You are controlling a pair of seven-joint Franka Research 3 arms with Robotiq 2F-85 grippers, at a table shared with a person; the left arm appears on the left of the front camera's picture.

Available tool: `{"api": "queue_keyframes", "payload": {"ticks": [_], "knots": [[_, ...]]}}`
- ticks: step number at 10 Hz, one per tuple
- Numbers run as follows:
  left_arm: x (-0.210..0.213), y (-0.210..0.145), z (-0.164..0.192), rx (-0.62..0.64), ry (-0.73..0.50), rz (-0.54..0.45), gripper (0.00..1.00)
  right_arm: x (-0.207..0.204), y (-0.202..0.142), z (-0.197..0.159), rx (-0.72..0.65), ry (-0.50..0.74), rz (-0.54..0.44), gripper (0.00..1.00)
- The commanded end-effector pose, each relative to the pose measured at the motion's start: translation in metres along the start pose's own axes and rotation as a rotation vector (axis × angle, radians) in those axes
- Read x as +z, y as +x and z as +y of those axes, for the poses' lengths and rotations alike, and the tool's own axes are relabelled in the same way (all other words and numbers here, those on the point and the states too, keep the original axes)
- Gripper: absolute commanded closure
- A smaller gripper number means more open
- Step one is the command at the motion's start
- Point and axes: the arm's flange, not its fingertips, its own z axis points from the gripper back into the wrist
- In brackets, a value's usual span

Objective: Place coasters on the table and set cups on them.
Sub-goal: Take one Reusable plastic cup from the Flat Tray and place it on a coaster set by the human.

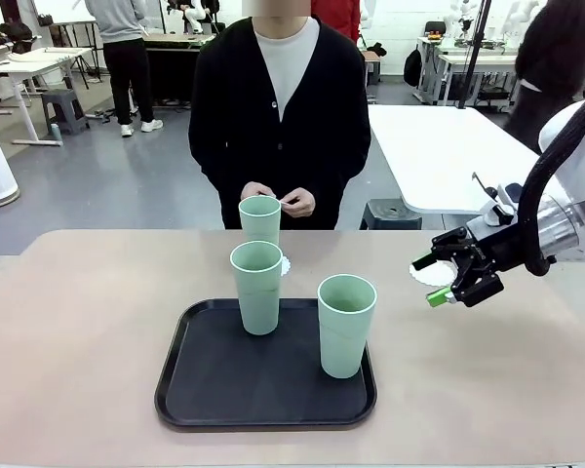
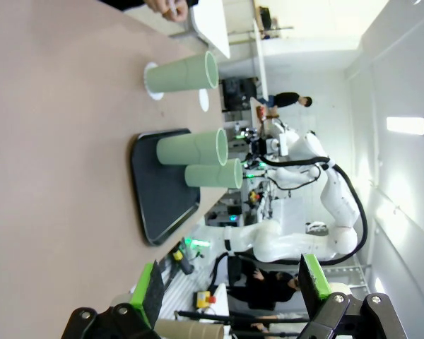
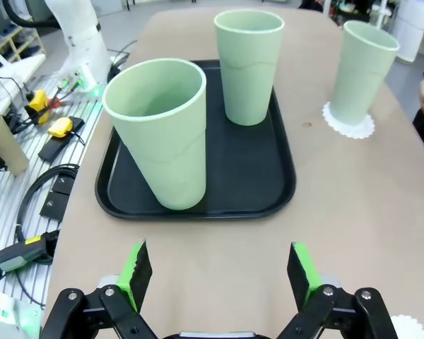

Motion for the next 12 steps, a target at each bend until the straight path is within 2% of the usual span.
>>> {"api": "queue_keyframes", "payload": {"ticks": [1,3,6,8,10,12], "knots": [[0.001,0.000,-0.001,-0.003,-0.007,-0.009,0.00,-0.015,-0.013,0.002,-0.065,0.028,-0.038,0.00],[0.001,0.000,-0.001,-0.003,-0.007,-0.009,0.00,-0.028,-0.018,0.003,-0.077,0.028,-0.031,0.00],[0.001,0.000,-0.001,-0.003,-0.007,-0.009,0.00,-0.047,-0.023,0.001,-0.070,0.030,-0.118,0.00],[0.001,0.000,-0.001,-0.003,-0.007,-0.009,0.00,-0.060,-0.024,0.003,-0.022,0.036,-0.103,0.00],[0.001,0.000,-0.001,-0.003,-0.007,-0.009,0.00,-0.062,-0.022,0.010,0.016,0.062,-0.172,0.00],[0.001,0.000,-0.001,-0.003,-0.007,-0.009,0.00,-0.052,-0.021,0.018,0.049,0.054,-0.282,0.00]]}}
